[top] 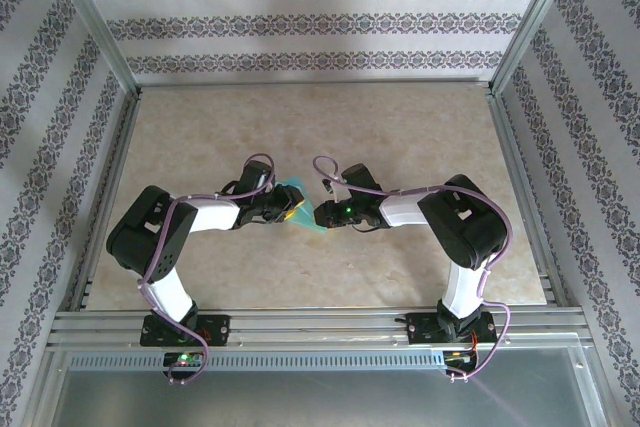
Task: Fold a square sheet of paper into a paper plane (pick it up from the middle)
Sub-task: Fourth fold the wing at the center of the table.
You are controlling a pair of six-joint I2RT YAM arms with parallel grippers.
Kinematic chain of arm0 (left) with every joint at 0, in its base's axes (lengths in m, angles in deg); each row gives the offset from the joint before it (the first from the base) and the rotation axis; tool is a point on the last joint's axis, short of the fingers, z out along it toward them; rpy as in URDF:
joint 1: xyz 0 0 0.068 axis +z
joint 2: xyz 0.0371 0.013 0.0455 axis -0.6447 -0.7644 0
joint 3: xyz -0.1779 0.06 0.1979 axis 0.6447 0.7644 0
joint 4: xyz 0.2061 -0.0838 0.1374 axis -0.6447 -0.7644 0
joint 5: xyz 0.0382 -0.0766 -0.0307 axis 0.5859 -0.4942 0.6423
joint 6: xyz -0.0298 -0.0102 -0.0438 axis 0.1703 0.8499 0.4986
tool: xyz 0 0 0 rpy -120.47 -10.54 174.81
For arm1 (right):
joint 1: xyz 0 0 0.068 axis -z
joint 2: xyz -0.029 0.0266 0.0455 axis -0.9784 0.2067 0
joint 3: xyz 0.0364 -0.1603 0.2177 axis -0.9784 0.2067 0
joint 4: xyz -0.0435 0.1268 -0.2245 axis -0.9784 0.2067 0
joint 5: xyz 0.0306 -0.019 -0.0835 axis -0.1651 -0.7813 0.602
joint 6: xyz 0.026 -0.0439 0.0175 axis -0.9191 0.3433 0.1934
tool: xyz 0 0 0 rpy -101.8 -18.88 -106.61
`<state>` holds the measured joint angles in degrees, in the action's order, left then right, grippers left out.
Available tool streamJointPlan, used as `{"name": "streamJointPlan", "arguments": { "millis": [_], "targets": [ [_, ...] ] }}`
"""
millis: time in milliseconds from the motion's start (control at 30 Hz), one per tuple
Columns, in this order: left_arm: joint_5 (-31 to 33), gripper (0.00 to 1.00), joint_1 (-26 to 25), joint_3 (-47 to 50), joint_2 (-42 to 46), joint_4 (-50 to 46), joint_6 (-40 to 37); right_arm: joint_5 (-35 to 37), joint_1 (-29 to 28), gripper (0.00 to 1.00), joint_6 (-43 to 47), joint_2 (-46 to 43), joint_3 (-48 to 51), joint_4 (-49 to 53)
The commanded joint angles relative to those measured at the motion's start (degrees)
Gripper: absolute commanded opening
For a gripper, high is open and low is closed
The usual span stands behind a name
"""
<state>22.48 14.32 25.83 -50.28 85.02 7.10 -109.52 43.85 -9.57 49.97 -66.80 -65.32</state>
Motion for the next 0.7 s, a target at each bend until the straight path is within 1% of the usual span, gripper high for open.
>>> {"name": "streamJointPlan", "arguments": {
  "millis": [0,267,500,567,667],
  "targets": [
    [0.64,0.38,-0.37,-1.55,-1.33,-4.47,-1.86,-2.69,-0.26,0.15,0.21,1.98,-0.03,5.98],
    [1.45,0.37,-0.41,-3.75,-2.45,-10.96,-3.67,-3.91,-0.08,0.18,0.54,1.16,-1.63,7.7],
    [1.58,0.37,-0.45,-4.72,-3.32,-13.71,-4.86,-4.99,0.3,0.19,0.83,-0.73,-2.07,8.44],
    [1.63,0.37,-0.41,-4.72,-3.45,-14.06,-4.95,-3.6,0.46,0.22,1.58,-2.46,-2.63,10.14],
    [1.71,0.37,-0.41,-4.69,-3.68,-14.11,-4.86,-0.94,0.51,0.3,2.76,-4.45,-3.61,13.39]
  ]
}}
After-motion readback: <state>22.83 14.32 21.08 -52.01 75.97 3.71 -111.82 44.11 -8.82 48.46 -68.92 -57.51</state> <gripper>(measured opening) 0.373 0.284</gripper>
